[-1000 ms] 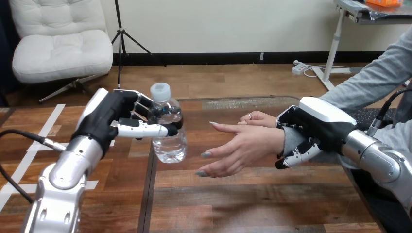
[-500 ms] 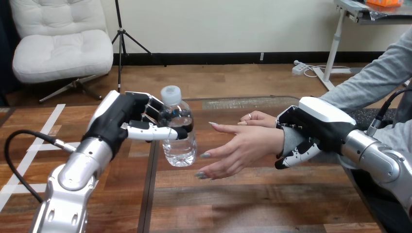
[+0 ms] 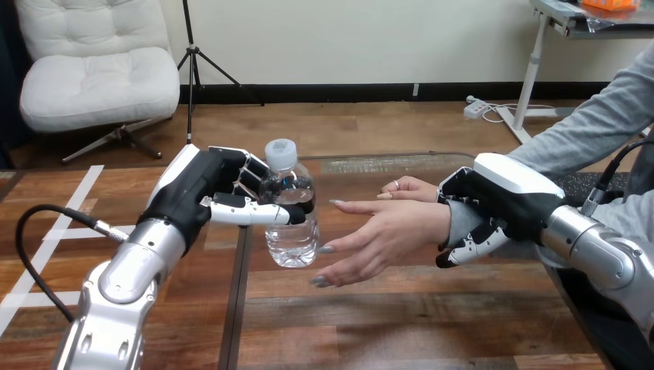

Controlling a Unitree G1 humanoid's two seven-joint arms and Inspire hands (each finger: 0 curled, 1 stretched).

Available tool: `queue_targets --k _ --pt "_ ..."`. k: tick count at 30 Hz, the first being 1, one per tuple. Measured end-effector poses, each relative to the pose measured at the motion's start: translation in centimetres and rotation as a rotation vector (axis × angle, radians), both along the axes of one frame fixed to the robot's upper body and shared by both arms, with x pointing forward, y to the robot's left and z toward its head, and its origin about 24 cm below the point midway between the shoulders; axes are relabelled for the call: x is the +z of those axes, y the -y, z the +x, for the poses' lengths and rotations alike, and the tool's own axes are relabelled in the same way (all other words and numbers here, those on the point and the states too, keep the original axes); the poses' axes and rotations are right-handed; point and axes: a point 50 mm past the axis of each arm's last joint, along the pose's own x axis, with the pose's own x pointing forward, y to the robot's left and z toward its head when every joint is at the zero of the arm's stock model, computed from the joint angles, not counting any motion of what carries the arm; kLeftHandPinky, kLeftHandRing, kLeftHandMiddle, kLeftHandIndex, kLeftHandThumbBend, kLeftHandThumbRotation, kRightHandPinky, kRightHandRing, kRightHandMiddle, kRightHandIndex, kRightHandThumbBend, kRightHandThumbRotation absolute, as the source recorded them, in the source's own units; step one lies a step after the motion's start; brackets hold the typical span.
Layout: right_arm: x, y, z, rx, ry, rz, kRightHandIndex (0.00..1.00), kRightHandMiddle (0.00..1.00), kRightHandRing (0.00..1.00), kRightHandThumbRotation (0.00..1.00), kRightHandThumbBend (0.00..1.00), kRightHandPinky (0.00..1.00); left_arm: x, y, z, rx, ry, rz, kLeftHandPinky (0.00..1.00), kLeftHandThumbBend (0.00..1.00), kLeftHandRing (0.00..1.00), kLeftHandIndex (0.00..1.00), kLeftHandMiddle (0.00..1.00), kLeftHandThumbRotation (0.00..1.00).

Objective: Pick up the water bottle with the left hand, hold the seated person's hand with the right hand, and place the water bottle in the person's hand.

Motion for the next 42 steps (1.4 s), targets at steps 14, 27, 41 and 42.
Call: queue_targets --k 14,27,41,42 --pt "0.1 -0.1 0.0 0.004 0.004 0.001 0.38 0.37 0.32 0.00 0.80 0.28 -0.3 1.2 0.0 -0.027 -0.004 -0.037 0.31 0.65 0.38 0.40 0.41 0.00" --pt "0.1 -0.2 0.0 0.006 0.005 0.002 0.39 0.37 0.32 0.00 0.80 0.28 -0.4 2.3 0.0 -0.043 -0.008 -0.094 0.31 0.65 0.38 0.40 0.42 0.00" --pt "0.1 -0.2 0.0 0.006 0.005 0.002 0.39 0.37 0.31 0.00 0.80 0.27 -0.3 3.0 -0.1 -0.061 -0.004 -0.140 0.31 0.65 0.38 0.39 0.41 0.00" --pt "0.1 -0.2 0.0 0.006 0.005 0.002 0.39 0.37 0.31 0.00 0.80 0.27 -0.3 3.1 -0.1 -0.062 -0.004 -0.143 0.31 0.65 0.38 0.39 0.40 0.00"
